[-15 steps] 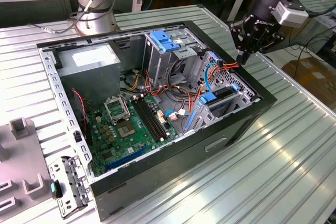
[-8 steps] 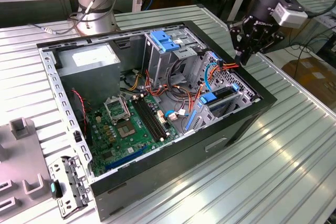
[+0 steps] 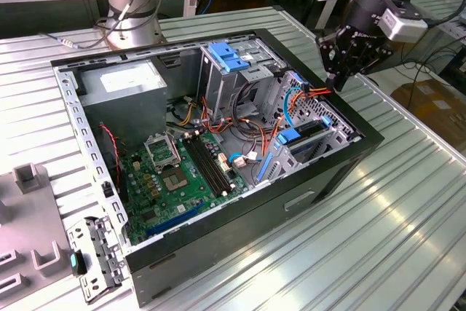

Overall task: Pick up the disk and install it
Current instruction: 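Insert the first disk wire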

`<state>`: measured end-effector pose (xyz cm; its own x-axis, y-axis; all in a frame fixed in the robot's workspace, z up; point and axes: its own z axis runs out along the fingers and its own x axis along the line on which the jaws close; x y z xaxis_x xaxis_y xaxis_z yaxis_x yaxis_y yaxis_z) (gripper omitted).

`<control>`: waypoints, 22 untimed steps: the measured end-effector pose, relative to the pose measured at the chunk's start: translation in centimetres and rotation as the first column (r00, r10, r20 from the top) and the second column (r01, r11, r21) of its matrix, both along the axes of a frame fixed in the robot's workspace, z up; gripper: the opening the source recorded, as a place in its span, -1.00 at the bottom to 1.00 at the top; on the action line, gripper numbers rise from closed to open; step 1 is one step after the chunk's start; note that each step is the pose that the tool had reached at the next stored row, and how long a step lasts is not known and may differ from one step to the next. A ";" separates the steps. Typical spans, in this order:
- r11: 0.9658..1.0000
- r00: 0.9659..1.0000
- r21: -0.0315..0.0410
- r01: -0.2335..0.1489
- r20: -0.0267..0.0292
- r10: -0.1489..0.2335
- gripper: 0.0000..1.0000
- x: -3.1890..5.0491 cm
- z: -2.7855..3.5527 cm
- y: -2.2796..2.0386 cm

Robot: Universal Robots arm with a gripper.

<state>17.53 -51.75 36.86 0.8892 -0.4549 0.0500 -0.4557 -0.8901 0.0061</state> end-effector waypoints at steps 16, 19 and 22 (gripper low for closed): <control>1.000 1.000 0.000 -0.009 0.004 0.009 -0.67 -0.22 0.33 0.00; 1.000 1.000 0.000 -0.009 0.004 0.009 -0.67 -0.22 0.53 0.00; 1.000 1.000 0.000 -0.009 0.004 0.009 -0.67 -0.22 0.55 0.00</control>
